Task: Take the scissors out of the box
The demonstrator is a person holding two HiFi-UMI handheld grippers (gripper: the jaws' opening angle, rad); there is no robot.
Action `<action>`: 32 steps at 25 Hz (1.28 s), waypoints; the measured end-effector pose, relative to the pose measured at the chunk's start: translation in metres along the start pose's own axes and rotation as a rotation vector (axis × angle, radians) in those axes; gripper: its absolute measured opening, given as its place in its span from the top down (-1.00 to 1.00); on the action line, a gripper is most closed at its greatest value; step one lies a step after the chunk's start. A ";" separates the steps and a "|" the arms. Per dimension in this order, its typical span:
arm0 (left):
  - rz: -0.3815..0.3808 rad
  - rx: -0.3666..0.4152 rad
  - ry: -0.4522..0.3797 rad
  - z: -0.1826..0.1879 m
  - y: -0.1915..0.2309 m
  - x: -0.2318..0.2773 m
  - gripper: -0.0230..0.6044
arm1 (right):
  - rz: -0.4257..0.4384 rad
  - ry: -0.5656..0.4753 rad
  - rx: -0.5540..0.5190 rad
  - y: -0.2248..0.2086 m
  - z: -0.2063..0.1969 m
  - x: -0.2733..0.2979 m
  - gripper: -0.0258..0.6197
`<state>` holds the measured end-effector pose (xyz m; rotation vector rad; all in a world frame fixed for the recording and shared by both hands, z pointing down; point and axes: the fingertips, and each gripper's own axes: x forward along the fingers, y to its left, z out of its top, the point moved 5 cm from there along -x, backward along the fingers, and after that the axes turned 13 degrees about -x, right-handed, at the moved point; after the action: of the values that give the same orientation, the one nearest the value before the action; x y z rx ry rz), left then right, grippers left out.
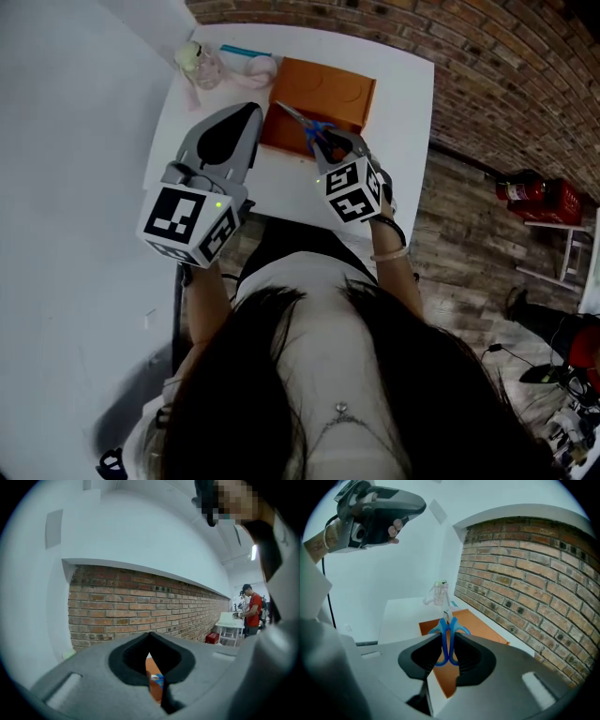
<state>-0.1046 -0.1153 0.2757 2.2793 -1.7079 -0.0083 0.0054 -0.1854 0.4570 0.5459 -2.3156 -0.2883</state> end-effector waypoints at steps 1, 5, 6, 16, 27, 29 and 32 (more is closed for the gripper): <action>-0.005 0.003 0.001 0.000 -0.003 0.002 0.93 | -0.010 -0.011 0.004 -0.002 0.000 -0.003 0.63; -0.036 0.018 0.004 0.002 -0.010 0.011 0.93 | -0.043 -0.041 0.022 -0.008 -0.001 -0.011 0.63; -0.045 0.021 0.005 0.002 -0.012 0.013 0.93 | -0.050 -0.044 0.025 -0.010 -0.001 -0.012 0.63; -0.134 0.028 0.017 0.000 -0.021 0.026 0.93 | -0.151 -0.079 0.089 -0.020 0.002 -0.034 0.63; -0.222 0.053 0.030 0.008 -0.021 0.019 0.93 | -0.308 -0.152 0.182 -0.025 0.025 -0.066 0.63; -0.236 0.056 0.031 0.008 -0.020 0.017 0.93 | -0.328 -0.173 0.203 -0.023 0.029 -0.070 0.63; -0.259 0.058 0.035 0.006 -0.019 0.013 0.93 | -0.355 -0.197 0.223 -0.019 0.035 -0.077 0.63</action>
<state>-0.0841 -0.1239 0.2678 2.5117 -1.4027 0.0277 0.0362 -0.1650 0.3783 1.0885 -2.4479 -0.2600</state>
